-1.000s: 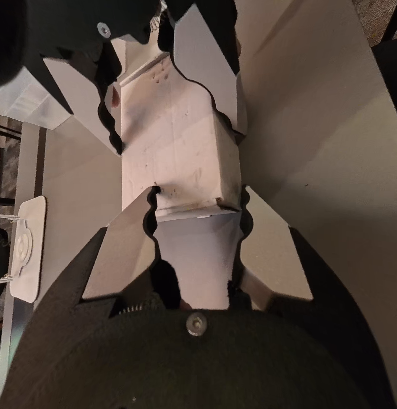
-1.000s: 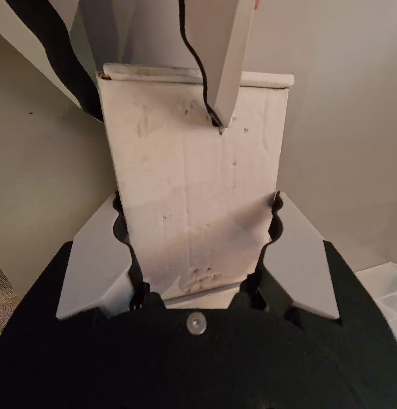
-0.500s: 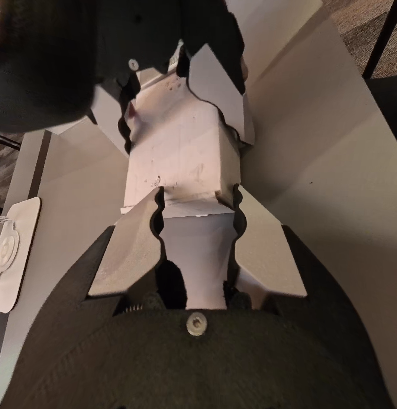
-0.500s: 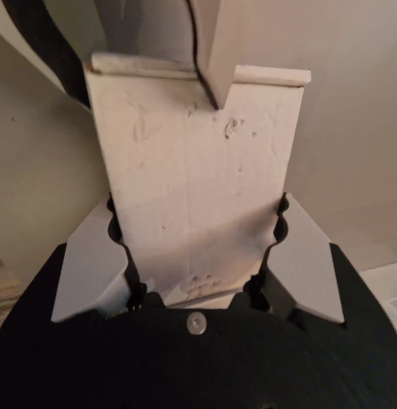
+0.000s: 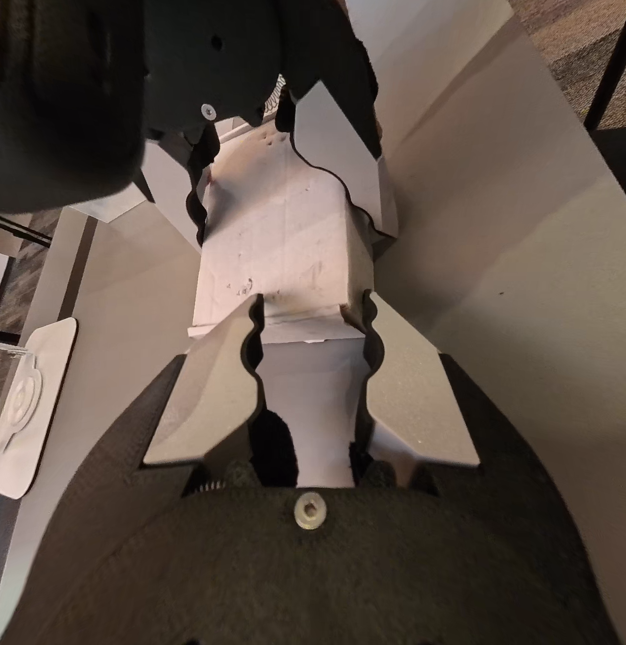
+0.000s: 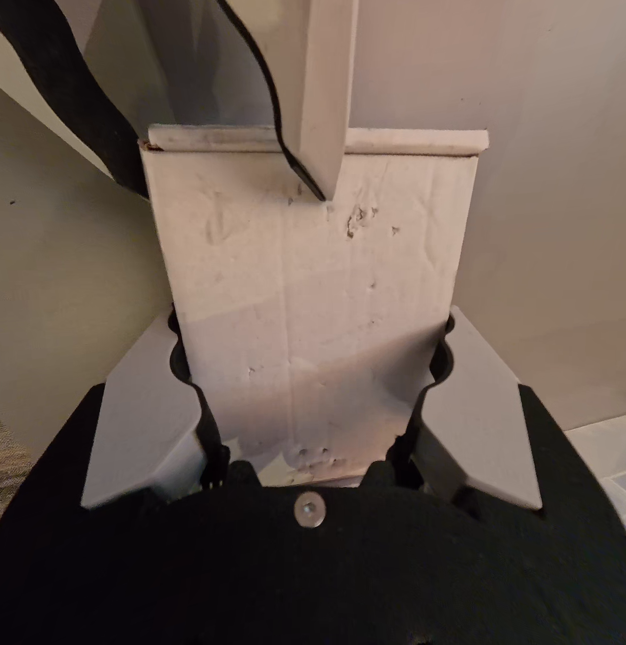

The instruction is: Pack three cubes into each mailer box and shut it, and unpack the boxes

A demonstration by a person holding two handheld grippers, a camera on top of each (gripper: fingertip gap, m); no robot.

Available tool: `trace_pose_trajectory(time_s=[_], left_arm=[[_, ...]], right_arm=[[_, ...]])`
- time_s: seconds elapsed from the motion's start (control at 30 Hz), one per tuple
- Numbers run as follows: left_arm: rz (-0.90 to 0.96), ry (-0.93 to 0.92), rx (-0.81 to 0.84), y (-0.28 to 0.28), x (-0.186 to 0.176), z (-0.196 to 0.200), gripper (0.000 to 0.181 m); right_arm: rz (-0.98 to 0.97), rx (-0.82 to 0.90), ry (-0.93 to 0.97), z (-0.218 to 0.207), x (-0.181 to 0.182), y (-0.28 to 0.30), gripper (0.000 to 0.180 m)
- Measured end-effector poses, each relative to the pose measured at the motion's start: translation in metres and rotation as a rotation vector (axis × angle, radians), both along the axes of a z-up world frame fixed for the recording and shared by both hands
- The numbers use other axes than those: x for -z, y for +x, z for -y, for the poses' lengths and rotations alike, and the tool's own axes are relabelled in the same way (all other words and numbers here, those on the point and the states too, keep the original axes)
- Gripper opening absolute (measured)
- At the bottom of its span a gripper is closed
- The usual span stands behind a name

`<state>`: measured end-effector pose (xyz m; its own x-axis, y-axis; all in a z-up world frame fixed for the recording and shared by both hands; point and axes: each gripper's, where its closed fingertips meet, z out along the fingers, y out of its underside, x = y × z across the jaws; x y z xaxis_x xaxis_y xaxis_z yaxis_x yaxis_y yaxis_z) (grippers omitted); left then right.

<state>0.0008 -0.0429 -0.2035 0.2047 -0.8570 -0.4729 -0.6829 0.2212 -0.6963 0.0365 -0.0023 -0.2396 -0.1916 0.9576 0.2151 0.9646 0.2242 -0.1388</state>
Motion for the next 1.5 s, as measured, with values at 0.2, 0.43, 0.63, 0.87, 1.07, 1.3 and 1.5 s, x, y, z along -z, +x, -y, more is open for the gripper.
trace_pose_trajectory(time_s=[0.2, 0.43, 0.63, 0.87, 1.07, 1.3, 1.5], left_arm=[[0.161, 0.001, -0.003, -0.002, -0.034, 0.001, 0.035], [0.301, 0.061, -0.054, -0.018, -0.069, -0.008, 0.02], [0.266, 0.026, -0.1, -0.022, -0.047, -0.022, 0.016], [0.247, -0.025, -0.131, -0.025, -0.032, -0.036, 0.02], [0.215, -0.06, -0.134, -0.028, -0.017, -0.04, 0.022], [0.227, -0.074, -0.121, -0.026, -0.016, -0.04, 0.025], [0.222, -0.089, -0.11, -0.024, -0.014, -0.038, 0.035]], right_arm=[[-0.061, -0.019, -0.016, -0.007, -0.023, 0.007, 0.139], [-0.174, 0.026, 0.088, -0.059, -0.106, 0.041, 0.139], [-0.067, 0.101, 0.293, -0.169, -0.172, 0.118, 0.139], [0.196, 0.171, 0.316, -0.292, -0.135, 0.205, 0.14], [0.321, 0.102, 0.247, -0.333, -0.067, 0.21, 0.14], [0.403, 0.052, 0.143, -0.349, -0.011, 0.211, 0.139], [0.397, 0.064, 0.254, -0.354, -0.04, 0.21, 0.138]])
